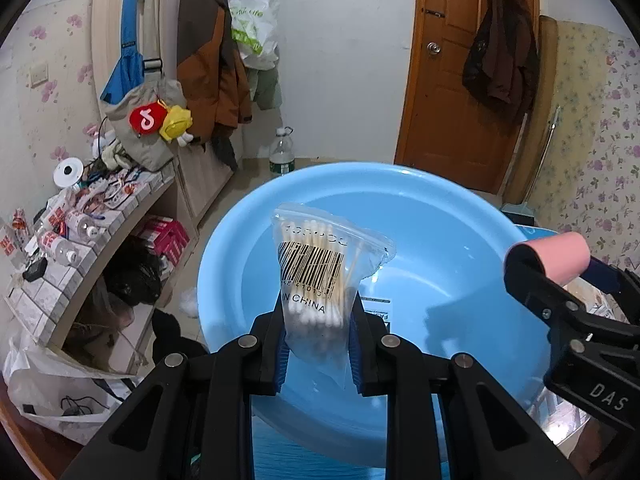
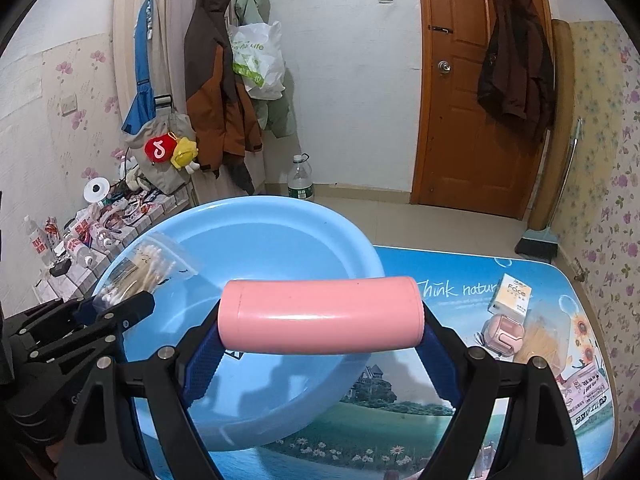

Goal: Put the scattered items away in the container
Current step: 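Open the left gripper to drop the cotton swab bag into the basin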

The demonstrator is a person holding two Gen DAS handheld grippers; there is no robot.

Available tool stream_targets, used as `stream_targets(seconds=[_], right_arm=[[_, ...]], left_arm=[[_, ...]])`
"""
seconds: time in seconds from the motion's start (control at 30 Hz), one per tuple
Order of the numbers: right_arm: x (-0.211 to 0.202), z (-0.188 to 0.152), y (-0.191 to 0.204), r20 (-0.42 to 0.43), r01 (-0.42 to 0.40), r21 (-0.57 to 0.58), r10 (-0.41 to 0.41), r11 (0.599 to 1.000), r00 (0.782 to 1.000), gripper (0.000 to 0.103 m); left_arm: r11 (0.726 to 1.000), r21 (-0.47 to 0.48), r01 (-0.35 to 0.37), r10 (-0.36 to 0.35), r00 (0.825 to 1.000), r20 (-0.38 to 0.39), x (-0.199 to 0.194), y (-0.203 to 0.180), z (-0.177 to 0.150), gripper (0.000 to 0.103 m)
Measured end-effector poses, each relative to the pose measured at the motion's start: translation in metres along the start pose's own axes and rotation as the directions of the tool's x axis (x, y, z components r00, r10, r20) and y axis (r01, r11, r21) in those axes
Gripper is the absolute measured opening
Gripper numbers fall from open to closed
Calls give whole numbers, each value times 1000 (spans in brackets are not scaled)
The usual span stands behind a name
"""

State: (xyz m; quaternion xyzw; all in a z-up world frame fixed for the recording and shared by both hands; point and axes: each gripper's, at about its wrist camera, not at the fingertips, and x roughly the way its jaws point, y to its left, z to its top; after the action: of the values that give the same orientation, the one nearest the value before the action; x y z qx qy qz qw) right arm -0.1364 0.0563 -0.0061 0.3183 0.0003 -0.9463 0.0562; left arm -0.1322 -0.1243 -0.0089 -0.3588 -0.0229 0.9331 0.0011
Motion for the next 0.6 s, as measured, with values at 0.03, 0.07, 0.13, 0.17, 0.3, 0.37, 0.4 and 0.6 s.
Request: stream_targets(seconds=[0.03, 0.07, 0.13, 0.17, 0.3, 0.37, 0.4, 0.6], right_arm=[[0, 0, 0, -3, -1, 3, 1, 1000, 1000, 88], [1, 0, 0, -5, -1, 3, 1, 1000, 1000, 88], [1, 0, 0, -4, 4, 0, -4, 1000, 1000, 88], [1, 0, 1, -4, 5, -1, -5, 1000, 1000, 88], [6, -2, 2, -18, 2, 3, -2, 1000, 1000, 88], [7, -3, 2, -21, 2, 1, -2, 1000, 1000, 88], [7, -3, 2, -19, 3, 1, -3, 1000, 1000, 88], [9, -4, 2, -20, 4, 1, -4, 1000, 1000, 88]], left_arm=[[1000, 0, 1, -1, 1000, -5, 1, 0, 0, 23], [1000, 3, 0, 0, 1000, -7, 2, 0, -1, 23], [1000, 21, -8, 8, 1000, -6, 2, -2, -2, 23], [1000, 28, -9, 9, 1000, -6, 3, -3, -2, 23], [999, 42, -17, 18, 1000, -6, 4, -5, -2, 23], [999, 40, -13, 14, 1000, -9, 2, -5, -1, 26], [999, 41, -14, 14, 1000, -8, 1, -5, -1, 27], [998, 34, -45, 44, 998, 34, -10, -1, 0, 70]])
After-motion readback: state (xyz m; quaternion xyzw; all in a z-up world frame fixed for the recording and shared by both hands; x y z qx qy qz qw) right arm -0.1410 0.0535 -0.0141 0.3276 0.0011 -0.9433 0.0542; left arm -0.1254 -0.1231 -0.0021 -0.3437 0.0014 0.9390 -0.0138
